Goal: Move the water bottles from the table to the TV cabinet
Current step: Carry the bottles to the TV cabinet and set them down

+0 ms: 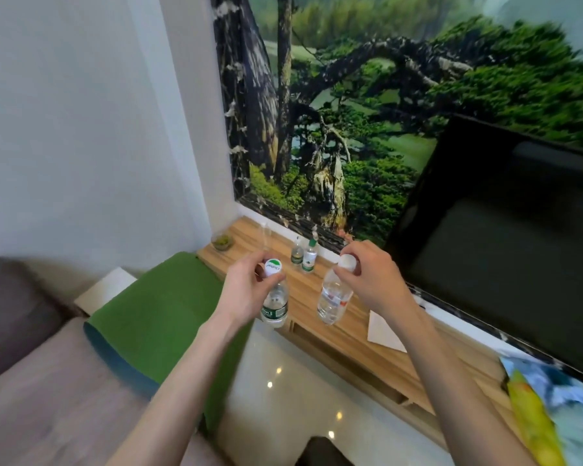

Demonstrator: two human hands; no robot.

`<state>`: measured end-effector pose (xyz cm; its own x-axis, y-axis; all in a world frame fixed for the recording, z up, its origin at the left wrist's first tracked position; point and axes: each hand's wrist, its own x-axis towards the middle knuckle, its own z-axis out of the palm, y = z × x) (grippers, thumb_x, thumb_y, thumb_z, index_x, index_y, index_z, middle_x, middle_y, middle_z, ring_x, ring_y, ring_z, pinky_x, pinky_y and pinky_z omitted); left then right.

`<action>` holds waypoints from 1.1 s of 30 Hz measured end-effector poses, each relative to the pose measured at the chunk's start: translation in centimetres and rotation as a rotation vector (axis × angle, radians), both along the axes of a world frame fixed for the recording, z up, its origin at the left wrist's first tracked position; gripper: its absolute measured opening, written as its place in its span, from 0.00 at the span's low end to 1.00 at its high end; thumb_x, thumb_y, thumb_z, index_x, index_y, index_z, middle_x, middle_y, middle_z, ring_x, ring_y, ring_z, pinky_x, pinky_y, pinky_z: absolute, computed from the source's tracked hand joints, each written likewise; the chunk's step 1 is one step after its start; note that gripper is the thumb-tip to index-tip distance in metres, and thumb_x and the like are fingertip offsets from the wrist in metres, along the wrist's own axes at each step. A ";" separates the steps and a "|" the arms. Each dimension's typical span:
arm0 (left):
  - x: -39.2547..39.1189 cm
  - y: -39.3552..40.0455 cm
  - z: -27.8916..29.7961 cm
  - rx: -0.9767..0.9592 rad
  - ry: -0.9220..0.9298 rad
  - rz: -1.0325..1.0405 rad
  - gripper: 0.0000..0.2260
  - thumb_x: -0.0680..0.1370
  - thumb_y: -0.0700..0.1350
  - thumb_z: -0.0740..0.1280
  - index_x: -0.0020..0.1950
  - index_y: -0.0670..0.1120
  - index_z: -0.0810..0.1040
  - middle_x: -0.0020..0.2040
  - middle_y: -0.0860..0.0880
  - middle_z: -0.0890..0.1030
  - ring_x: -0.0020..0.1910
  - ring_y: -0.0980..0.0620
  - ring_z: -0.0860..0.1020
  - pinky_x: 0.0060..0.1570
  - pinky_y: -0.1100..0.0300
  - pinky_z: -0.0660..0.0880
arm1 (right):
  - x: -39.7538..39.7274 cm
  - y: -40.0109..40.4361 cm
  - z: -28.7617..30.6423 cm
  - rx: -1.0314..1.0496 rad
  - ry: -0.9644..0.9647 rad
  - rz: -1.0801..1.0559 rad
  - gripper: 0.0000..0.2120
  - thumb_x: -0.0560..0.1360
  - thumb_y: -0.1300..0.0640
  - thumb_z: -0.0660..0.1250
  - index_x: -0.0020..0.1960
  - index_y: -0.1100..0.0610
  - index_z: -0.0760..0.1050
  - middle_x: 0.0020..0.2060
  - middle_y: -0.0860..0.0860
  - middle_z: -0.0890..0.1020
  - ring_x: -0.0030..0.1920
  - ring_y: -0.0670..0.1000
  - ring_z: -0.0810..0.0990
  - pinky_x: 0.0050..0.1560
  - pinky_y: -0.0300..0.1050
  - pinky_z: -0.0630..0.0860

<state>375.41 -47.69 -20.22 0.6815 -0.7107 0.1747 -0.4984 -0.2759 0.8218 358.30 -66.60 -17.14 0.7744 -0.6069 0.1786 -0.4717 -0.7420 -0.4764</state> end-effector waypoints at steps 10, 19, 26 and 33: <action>11.0 -14.4 -3.6 0.082 -0.022 -0.111 0.14 0.76 0.46 0.77 0.60 0.49 0.83 0.50 0.55 0.84 0.40 0.62 0.78 0.42 0.65 0.75 | 9.7 -11.3 -4.7 0.069 0.050 -0.019 0.11 0.74 0.47 0.74 0.48 0.49 0.74 0.45 0.46 0.76 0.43 0.49 0.76 0.41 0.49 0.73; 18.3 -24.3 -7.5 0.199 -0.027 -0.138 0.12 0.76 0.46 0.77 0.58 0.51 0.82 0.52 0.55 0.82 0.42 0.56 0.80 0.44 0.56 0.81 | 17.9 -19.6 -10.9 0.183 0.117 -0.084 0.10 0.74 0.47 0.73 0.49 0.45 0.73 0.48 0.42 0.75 0.47 0.48 0.77 0.39 0.45 0.68; 23.3 -29.0 -12.6 0.330 -0.026 -0.198 0.15 0.77 0.47 0.75 0.63 0.49 0.80 0.56 0.53 0.81 0.44 0.56 0.80 0.47 0.57 0.79 | 23.0 -23.2 -16.1 0.265 0.169 -0.104 0.18 0.75 0.50 0.72 0.63 0.45 0.73 0.51 0.37 0.70 0.52 0.48 0.78 0.42 0.43 0.66; 28.6 -32.9 -19.3 0.416 0.012 -0.295 0.14 0.77 0.40 0.74 0.63 0.47 0.80 0.59 0.49 0.81 0.52 0.47 0.81 0.52 0.51 0.79 | 26.7 -25.9 -21.6 0.355 0.226 -0.218 0.13 0.75 0.50 0.72 0.58 0.43 0.74 0.58 0.42 0.75 0.52 0.48 0.79 0.44 0.44 0.70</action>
